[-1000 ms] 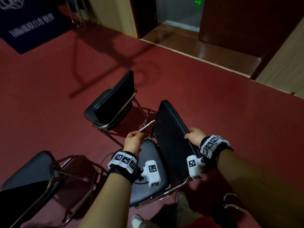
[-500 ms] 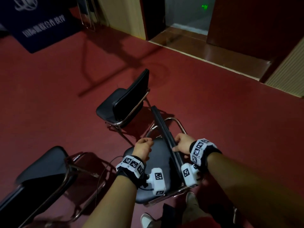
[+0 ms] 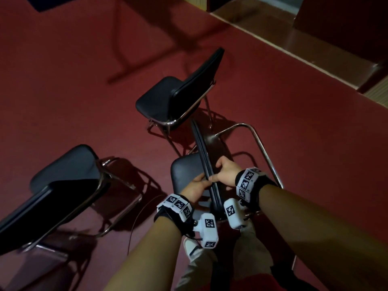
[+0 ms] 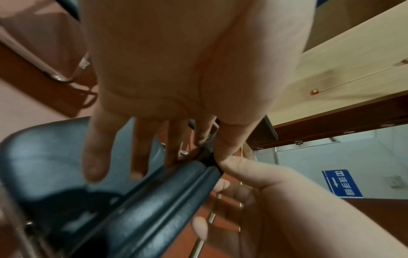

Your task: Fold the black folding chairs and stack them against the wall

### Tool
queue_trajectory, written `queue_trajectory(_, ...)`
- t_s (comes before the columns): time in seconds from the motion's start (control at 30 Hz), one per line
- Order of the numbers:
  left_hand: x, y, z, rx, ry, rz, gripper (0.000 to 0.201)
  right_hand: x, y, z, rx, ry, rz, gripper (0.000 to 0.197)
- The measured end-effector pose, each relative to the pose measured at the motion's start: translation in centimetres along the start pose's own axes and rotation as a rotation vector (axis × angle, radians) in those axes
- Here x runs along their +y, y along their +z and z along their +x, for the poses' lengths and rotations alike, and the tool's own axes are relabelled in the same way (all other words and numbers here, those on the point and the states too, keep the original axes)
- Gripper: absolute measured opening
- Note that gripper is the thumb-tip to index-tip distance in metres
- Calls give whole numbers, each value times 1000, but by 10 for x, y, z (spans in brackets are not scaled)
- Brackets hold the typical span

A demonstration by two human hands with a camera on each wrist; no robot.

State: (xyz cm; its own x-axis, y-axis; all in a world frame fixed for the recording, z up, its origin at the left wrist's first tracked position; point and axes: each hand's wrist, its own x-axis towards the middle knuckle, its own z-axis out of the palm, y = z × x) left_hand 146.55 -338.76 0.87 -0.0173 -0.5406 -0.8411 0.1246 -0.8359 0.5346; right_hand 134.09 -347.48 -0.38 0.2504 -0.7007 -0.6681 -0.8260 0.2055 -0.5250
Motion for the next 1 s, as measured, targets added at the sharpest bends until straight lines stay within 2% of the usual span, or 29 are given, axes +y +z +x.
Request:
queue_trajectory(0.13, -16, -24, 2, -36, 2, 36, 37, -5, 28, 7, -18, -57, -3, 49)
queue_trajectory(0.3, -38, -55, 10, -3, 46, 20, 46, -1, 58, 18, -122, -22, 150, 32)
queue_trajectory(0.4, -54, -73, 17, 39, 63, 7, 45, 8, 78, 24, -138, -5, 121, 36)
queue_trajectory(0.7, -110, -128, 56, 249, -53, -104, 36, 17, 134, 69, -197, 111, 22, 39)
queue_trajectory(0.87, -143, -156, 90, 352, -67, -170, 60, 25, 181, 104, -253, 168, 57, 42)
queue_trajectory(1.0, -177, -176, 129, 437, -95, -201, 67, 44, 220, 131, -288, 190, 103, 45)
